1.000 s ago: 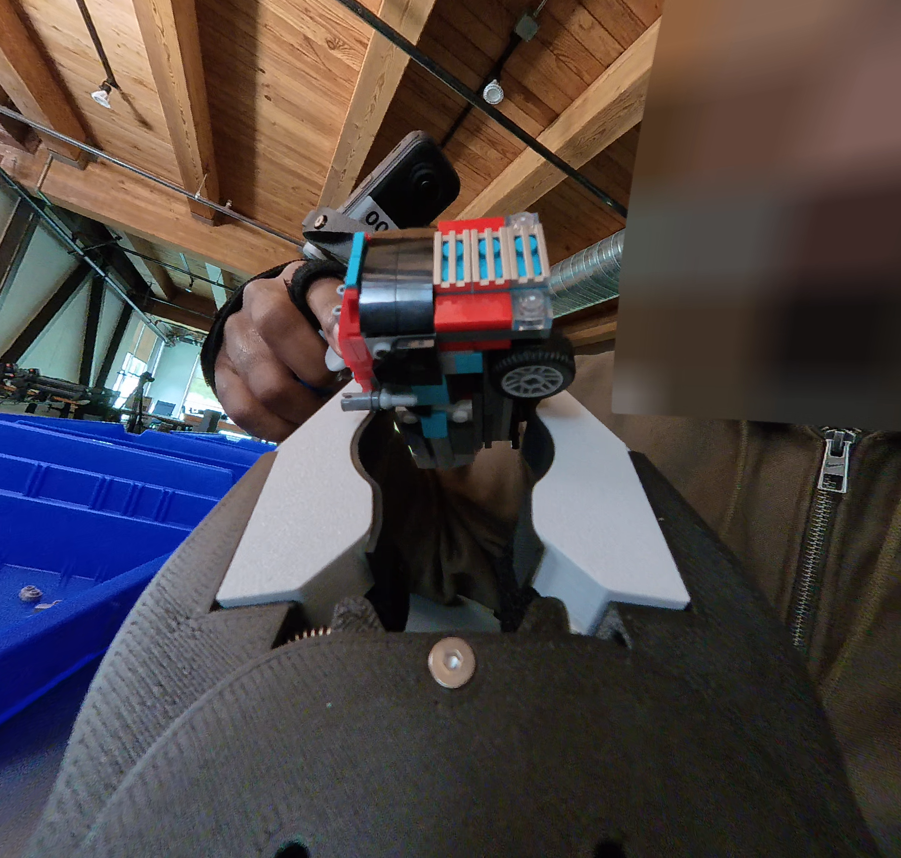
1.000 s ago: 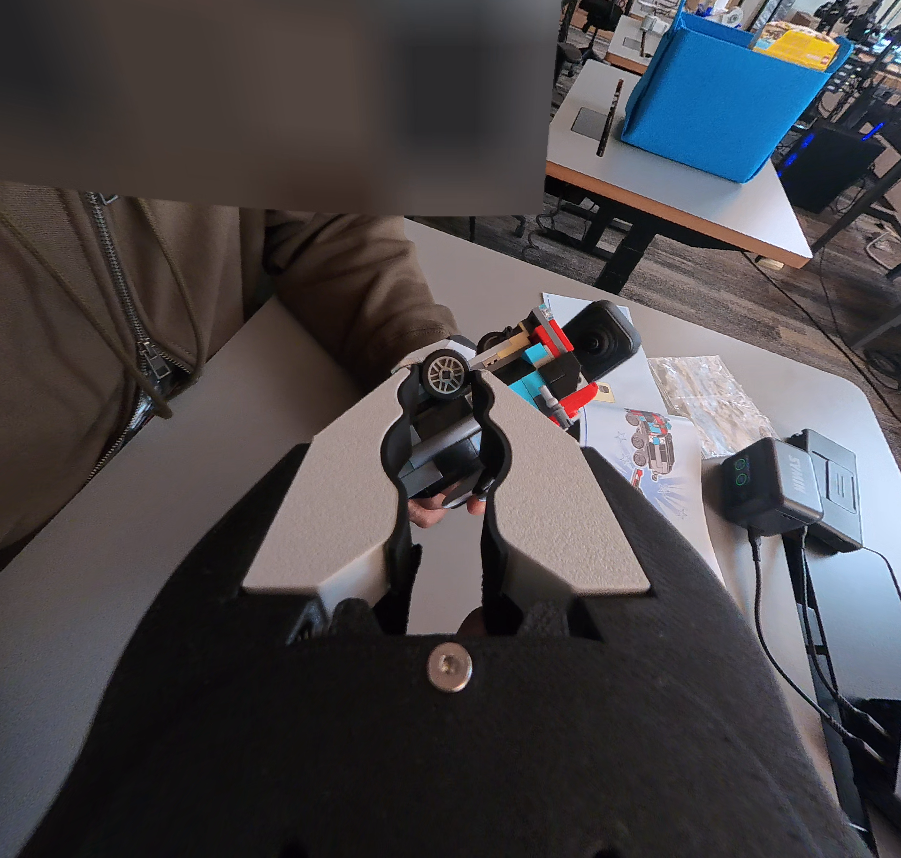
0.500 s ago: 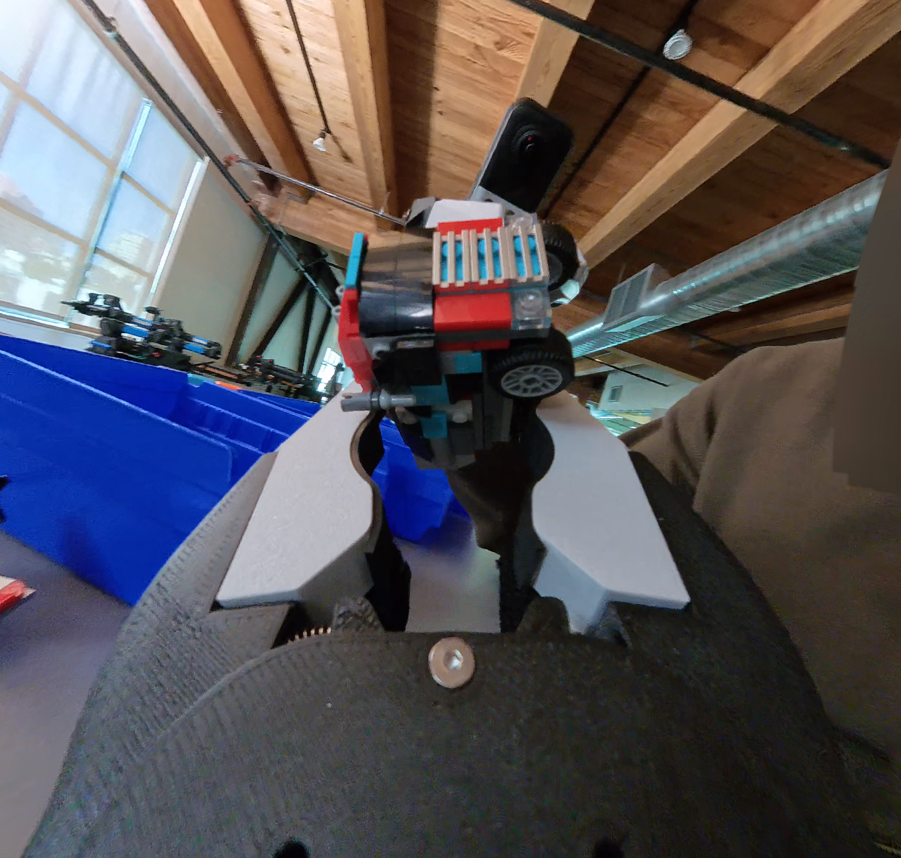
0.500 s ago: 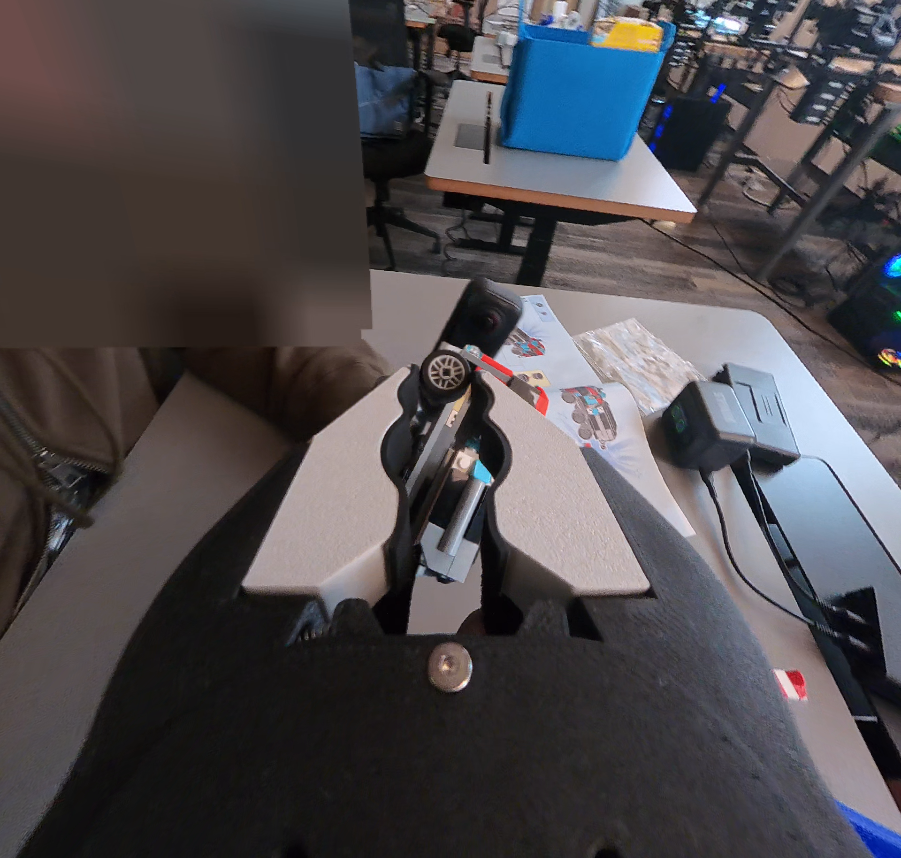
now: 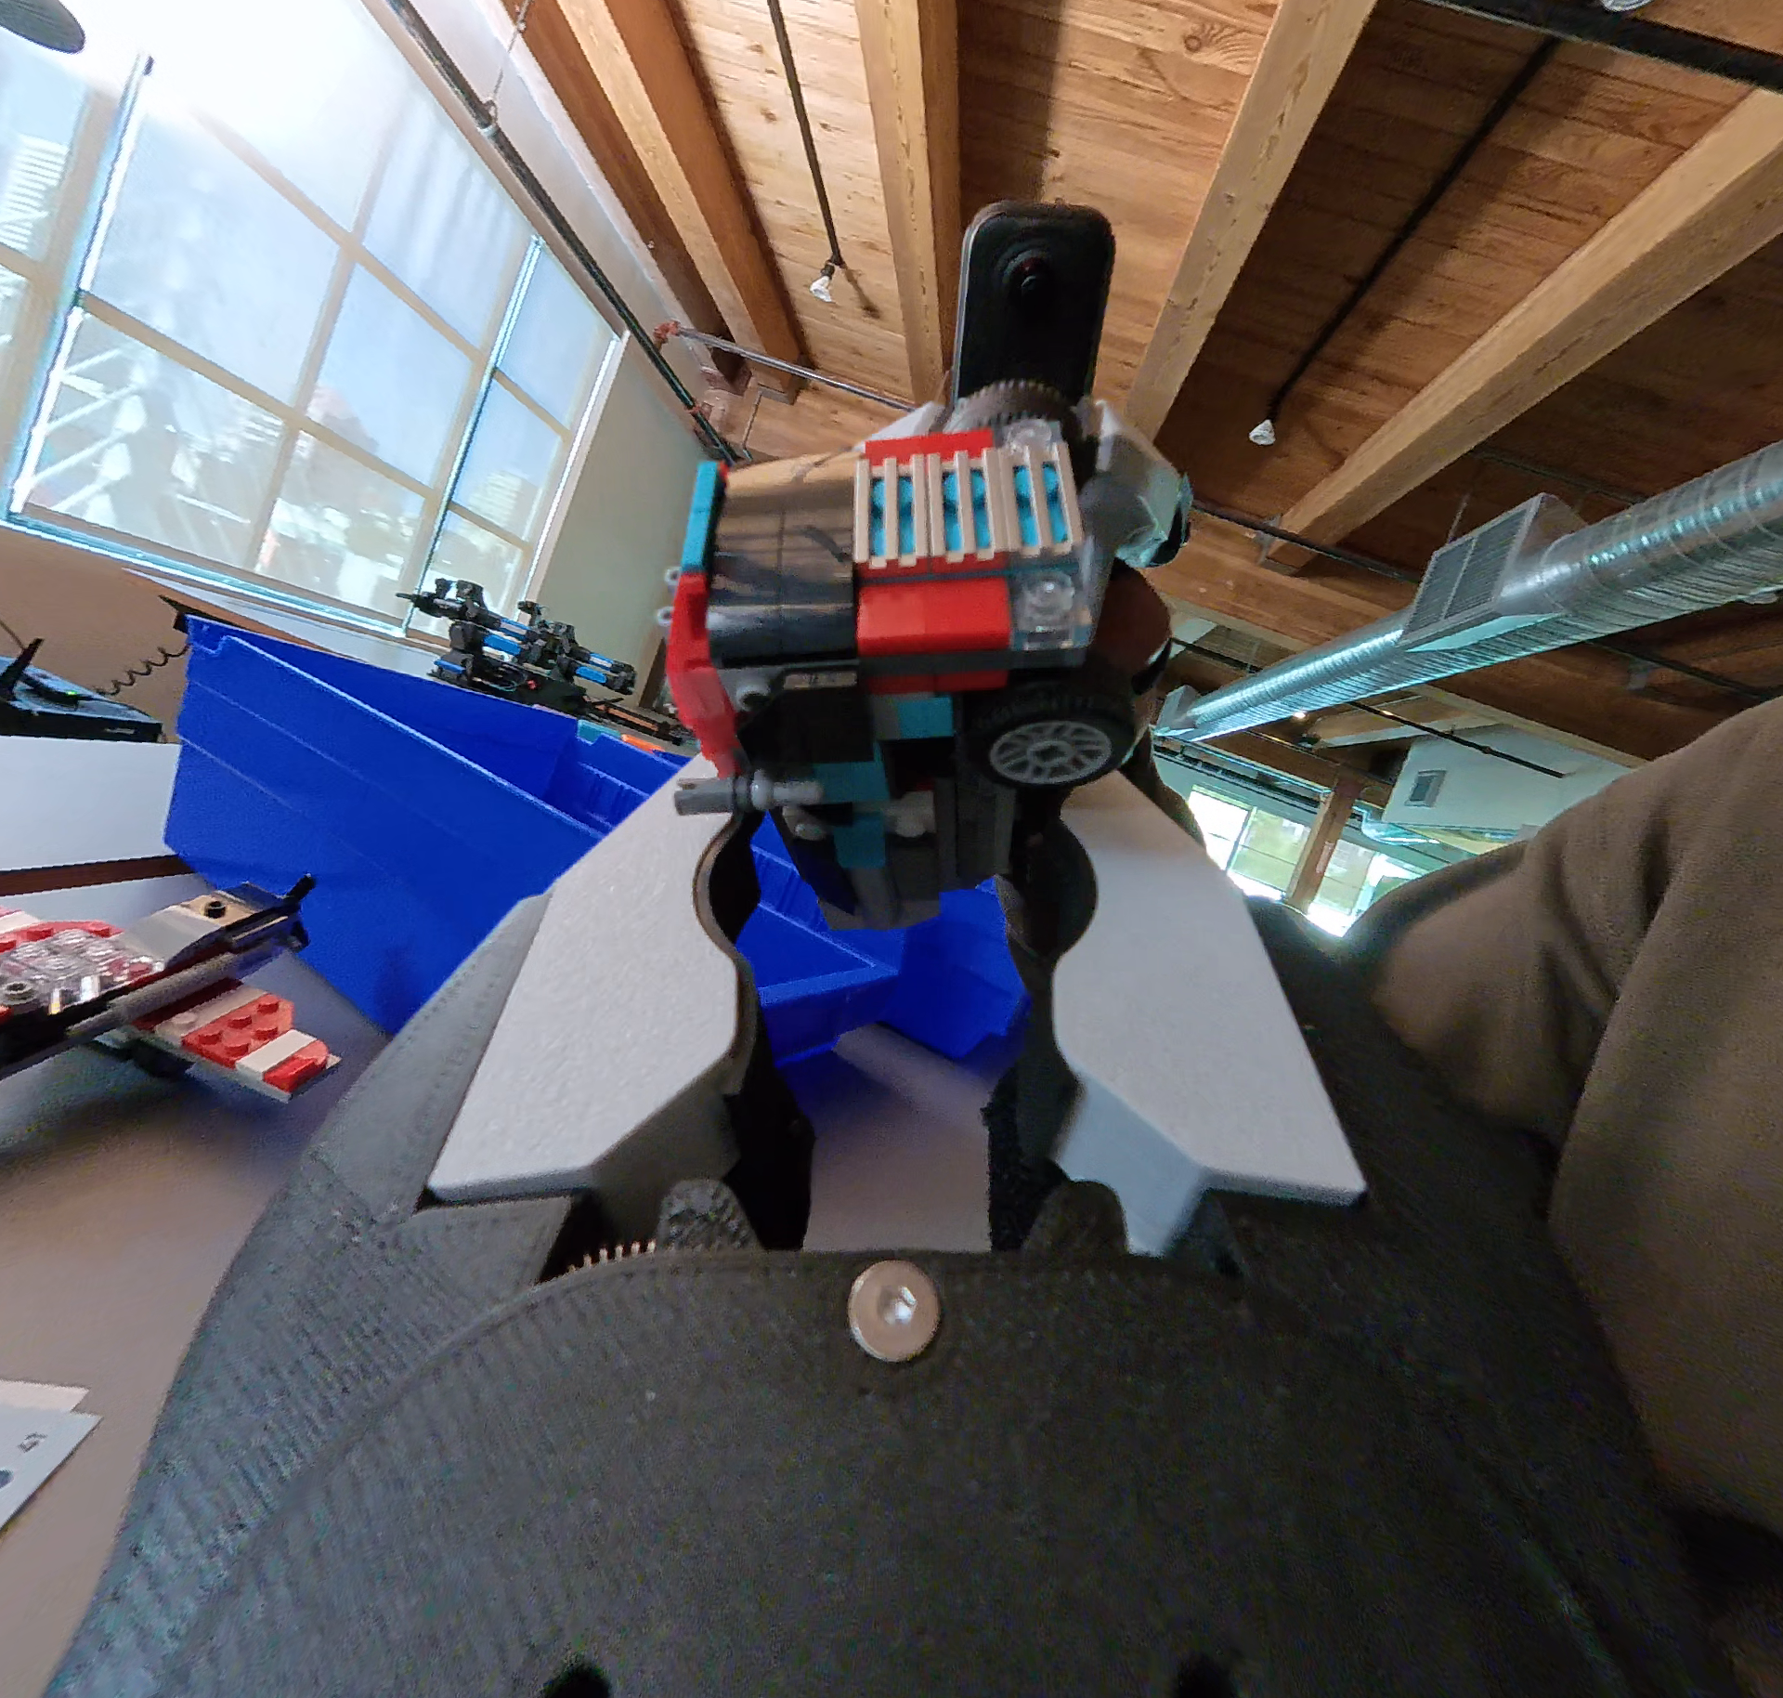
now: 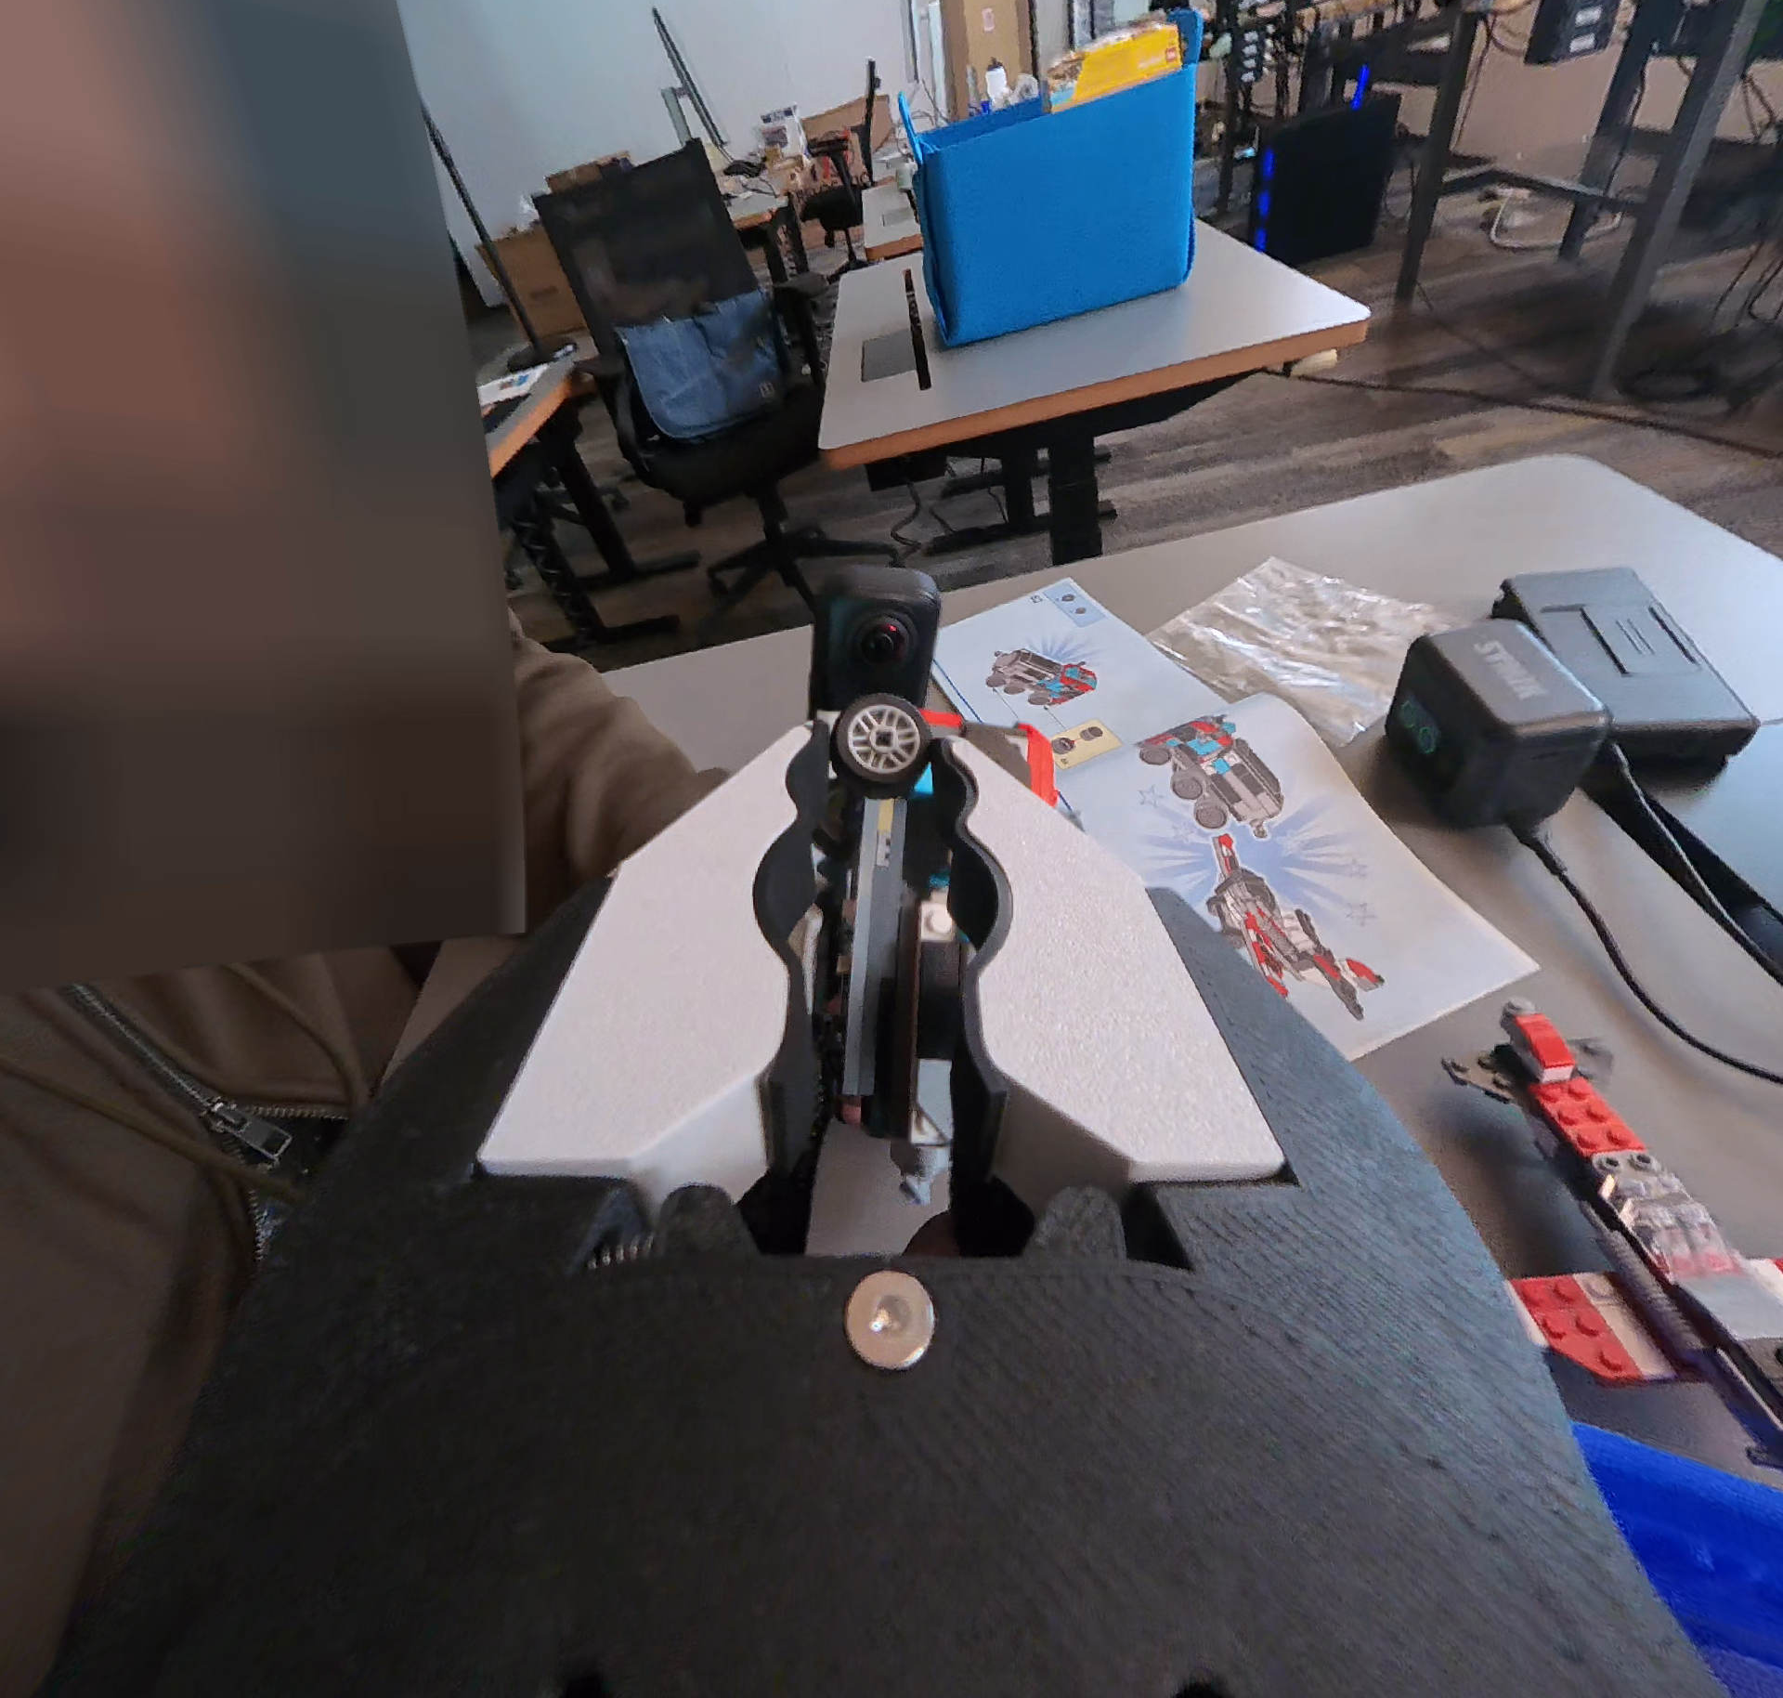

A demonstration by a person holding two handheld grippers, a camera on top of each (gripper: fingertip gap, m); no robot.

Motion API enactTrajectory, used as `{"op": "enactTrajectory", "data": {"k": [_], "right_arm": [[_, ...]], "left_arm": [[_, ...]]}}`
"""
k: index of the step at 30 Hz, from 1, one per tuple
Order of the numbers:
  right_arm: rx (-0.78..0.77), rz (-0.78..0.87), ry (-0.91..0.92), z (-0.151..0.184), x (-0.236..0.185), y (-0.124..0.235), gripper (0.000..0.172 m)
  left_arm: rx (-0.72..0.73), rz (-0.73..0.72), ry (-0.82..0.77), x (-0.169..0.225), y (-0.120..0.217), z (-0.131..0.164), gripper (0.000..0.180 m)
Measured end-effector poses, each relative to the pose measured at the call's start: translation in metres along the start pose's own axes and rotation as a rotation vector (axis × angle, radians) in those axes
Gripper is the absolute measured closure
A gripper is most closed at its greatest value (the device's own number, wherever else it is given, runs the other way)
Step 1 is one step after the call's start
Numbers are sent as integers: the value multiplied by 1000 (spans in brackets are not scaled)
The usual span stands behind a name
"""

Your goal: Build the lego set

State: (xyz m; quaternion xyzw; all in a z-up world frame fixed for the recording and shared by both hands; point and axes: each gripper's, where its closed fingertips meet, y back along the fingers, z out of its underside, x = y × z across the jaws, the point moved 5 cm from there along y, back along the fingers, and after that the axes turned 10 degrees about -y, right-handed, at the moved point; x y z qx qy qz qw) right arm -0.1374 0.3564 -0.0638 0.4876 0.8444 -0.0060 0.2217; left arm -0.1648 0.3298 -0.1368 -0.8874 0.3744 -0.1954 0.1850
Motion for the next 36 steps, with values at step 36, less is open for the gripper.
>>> {"op": "enactTrajectory", "data": {"k": [36], "right_arm": [[-73,102,107,6,-2,-7,150]], "left_arm": [[25,-33,5,-6,3,-2,123]]}}
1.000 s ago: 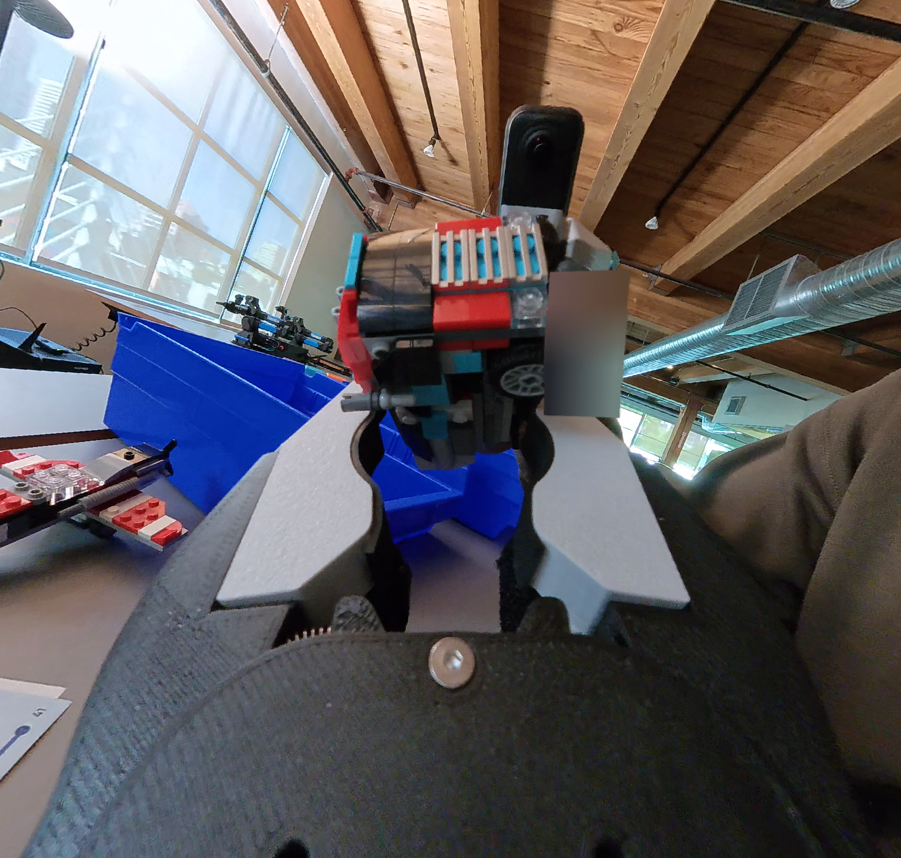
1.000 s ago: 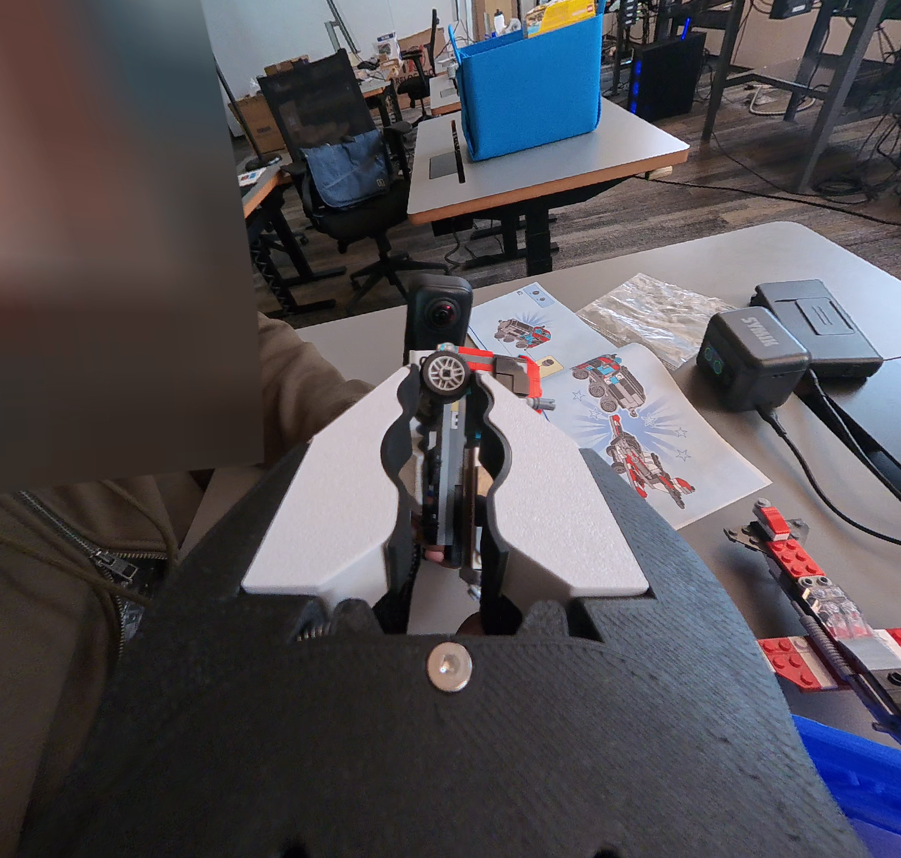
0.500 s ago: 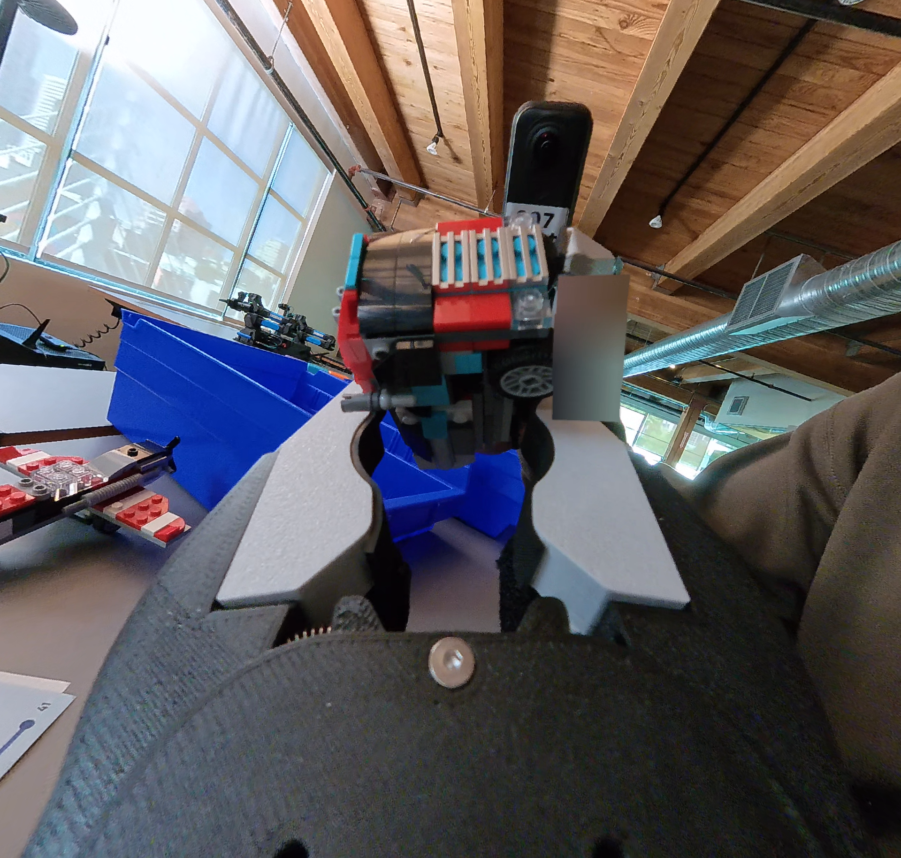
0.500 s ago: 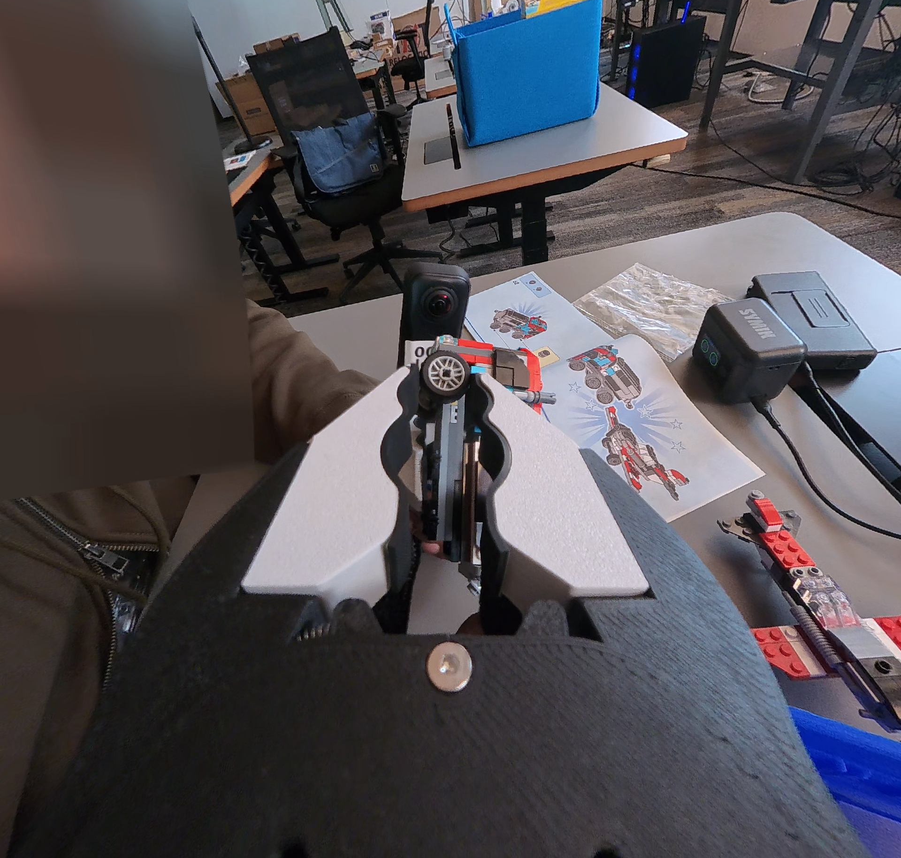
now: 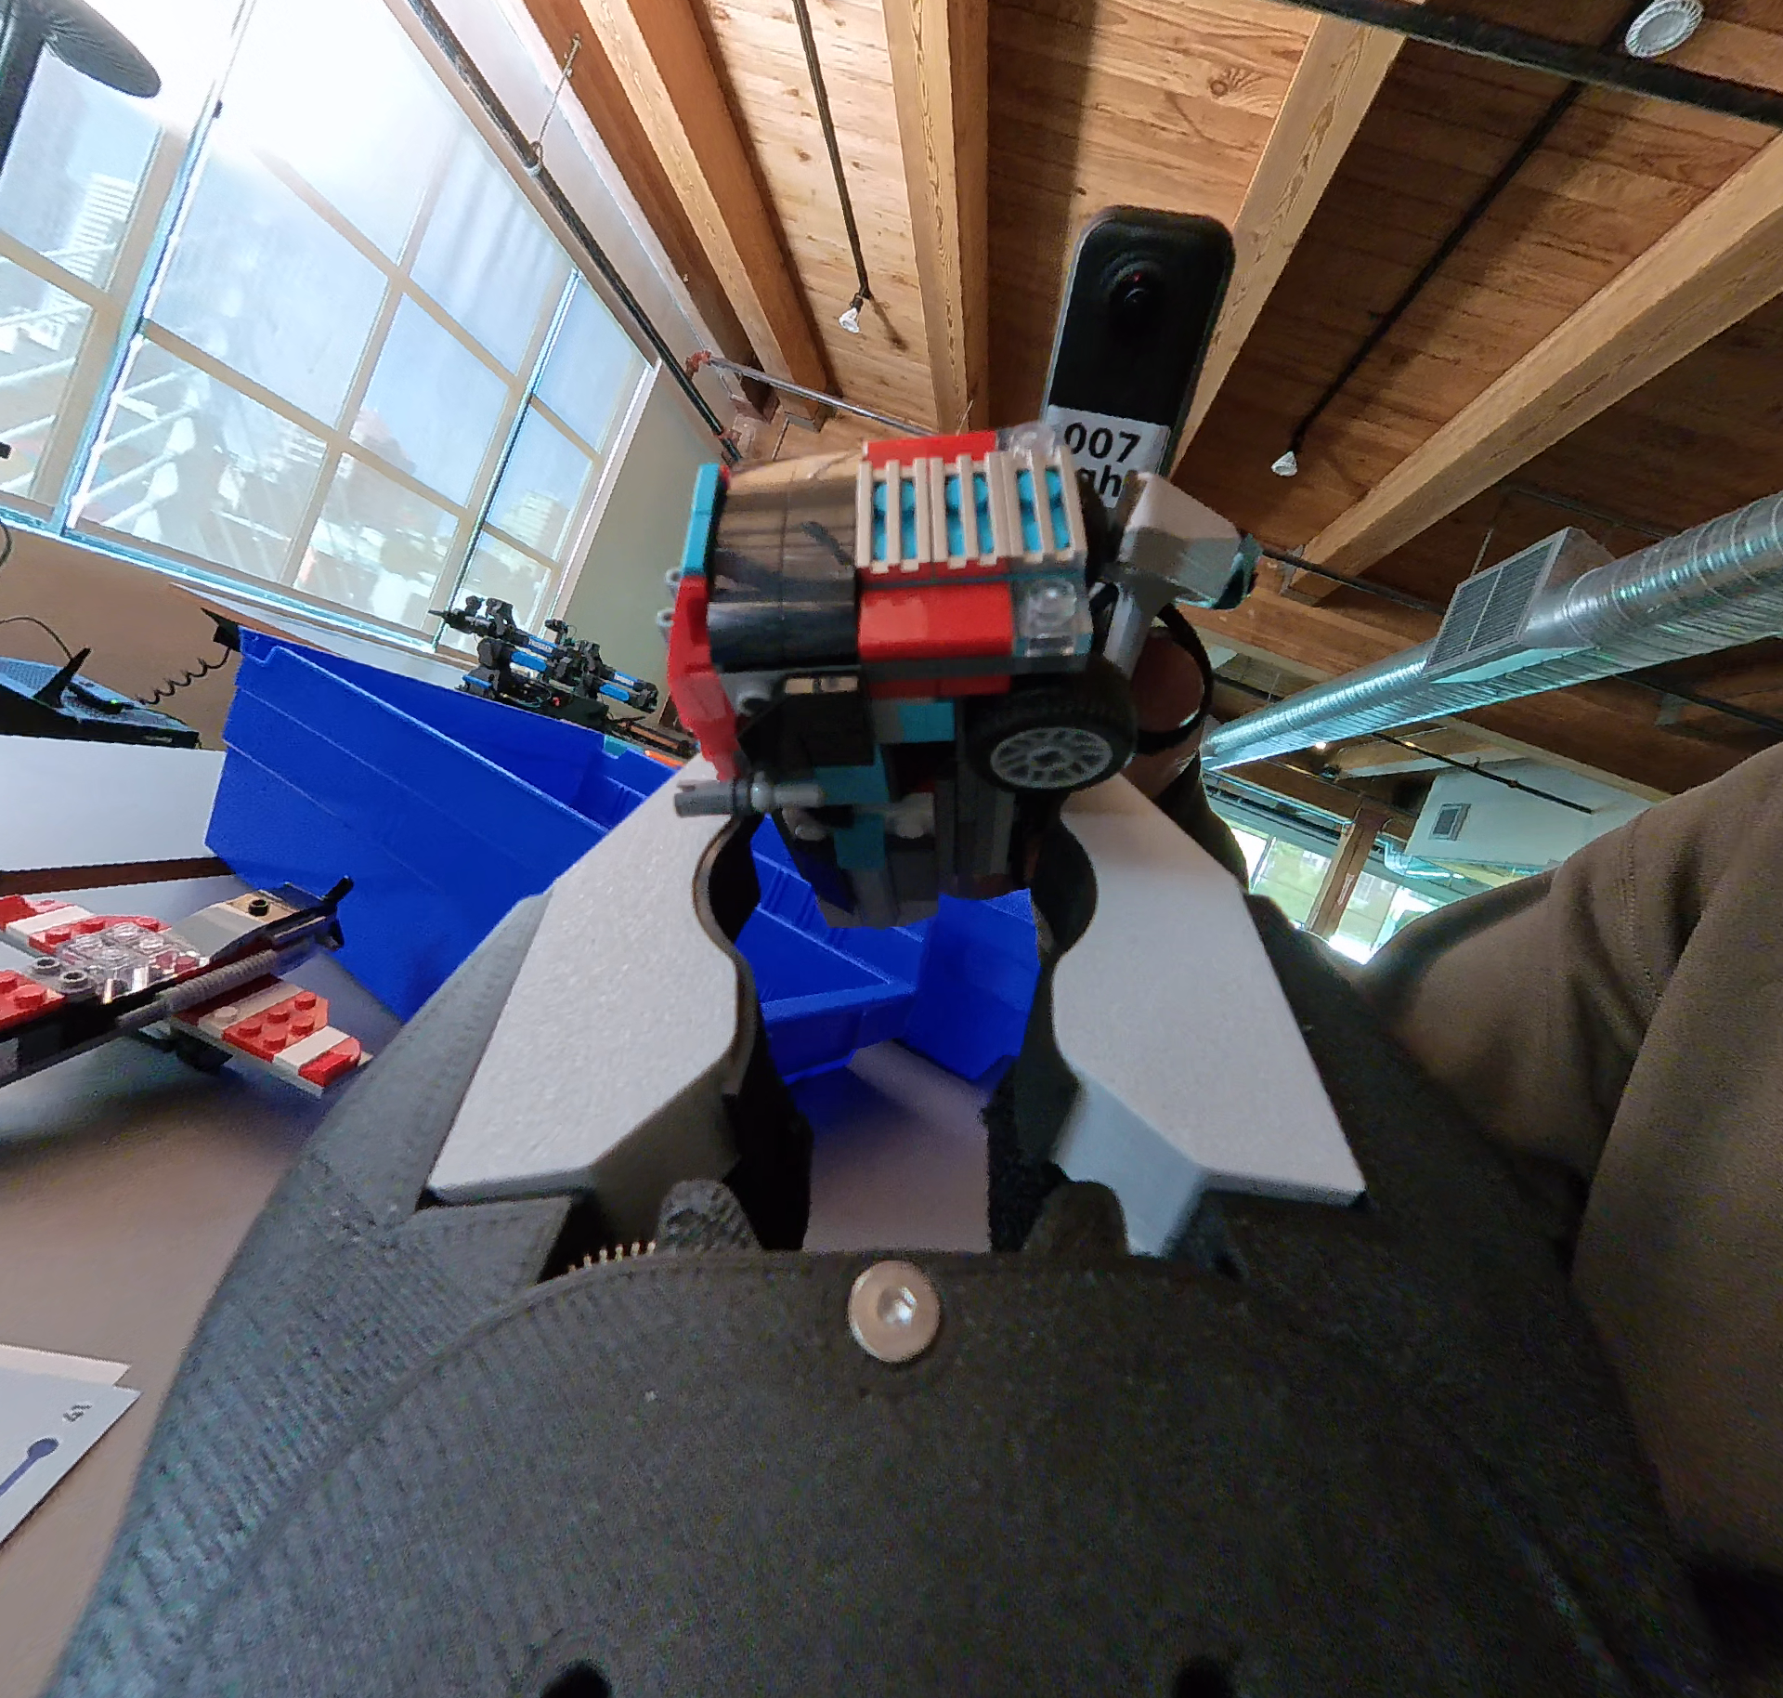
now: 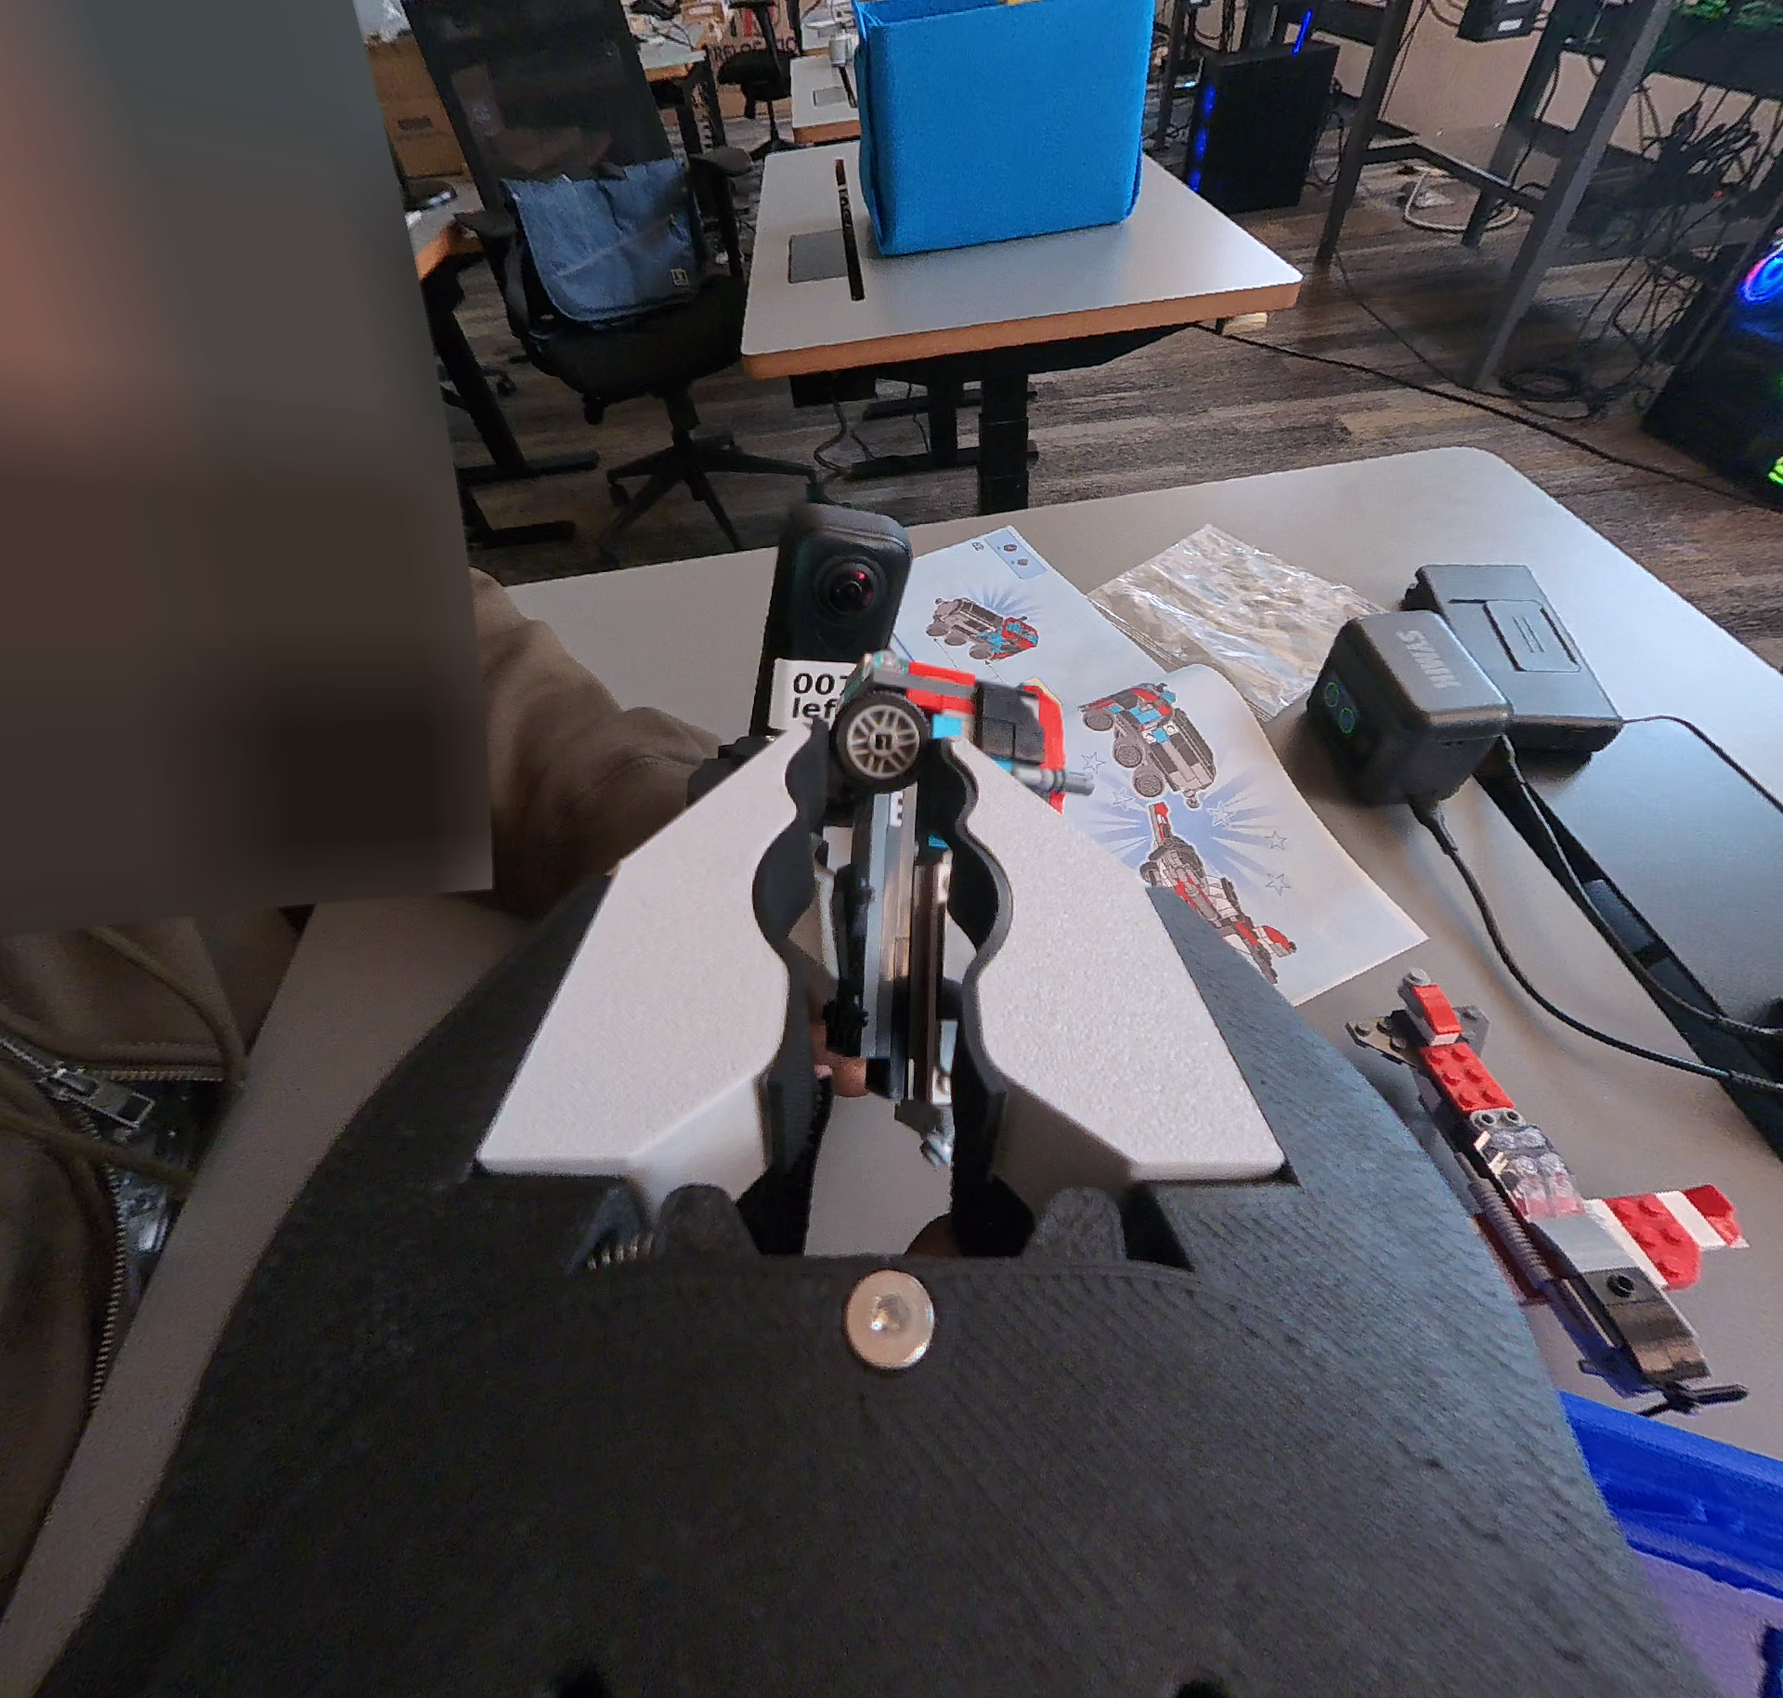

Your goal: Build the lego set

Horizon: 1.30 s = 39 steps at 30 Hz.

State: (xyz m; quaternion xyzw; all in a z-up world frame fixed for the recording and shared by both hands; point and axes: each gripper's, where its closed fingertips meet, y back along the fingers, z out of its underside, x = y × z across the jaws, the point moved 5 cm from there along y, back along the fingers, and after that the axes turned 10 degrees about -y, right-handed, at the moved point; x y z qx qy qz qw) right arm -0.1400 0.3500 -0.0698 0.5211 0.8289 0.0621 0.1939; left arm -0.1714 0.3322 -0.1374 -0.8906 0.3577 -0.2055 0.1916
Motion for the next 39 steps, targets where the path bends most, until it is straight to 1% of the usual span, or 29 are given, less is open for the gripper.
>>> {"op": "enactTrajectory", "data": {"k": [11,15,18,21,33,39], "right_arm": [[-8,56,75,-1,-3,-2,150],[-2,100,130,-2,-5,-4,150],[8,164,174,-5,-4,-4,150],[2,139,214,-4,-11,-6,149],[-20,112,126,0,-7,-9,150],[-23,123,146,0,-7,-10,150]], "left_arm": [[14,-4,4,-1,1,-2,124],[20,-9,8,-1,2,-2,123],[23,-4,3,0,2,-3,124],[24,-8,9,-1,2,-3,124],[29,-8,10,-1,3,-3,123],[26,-11,10,-1,3,-3,124]]}}
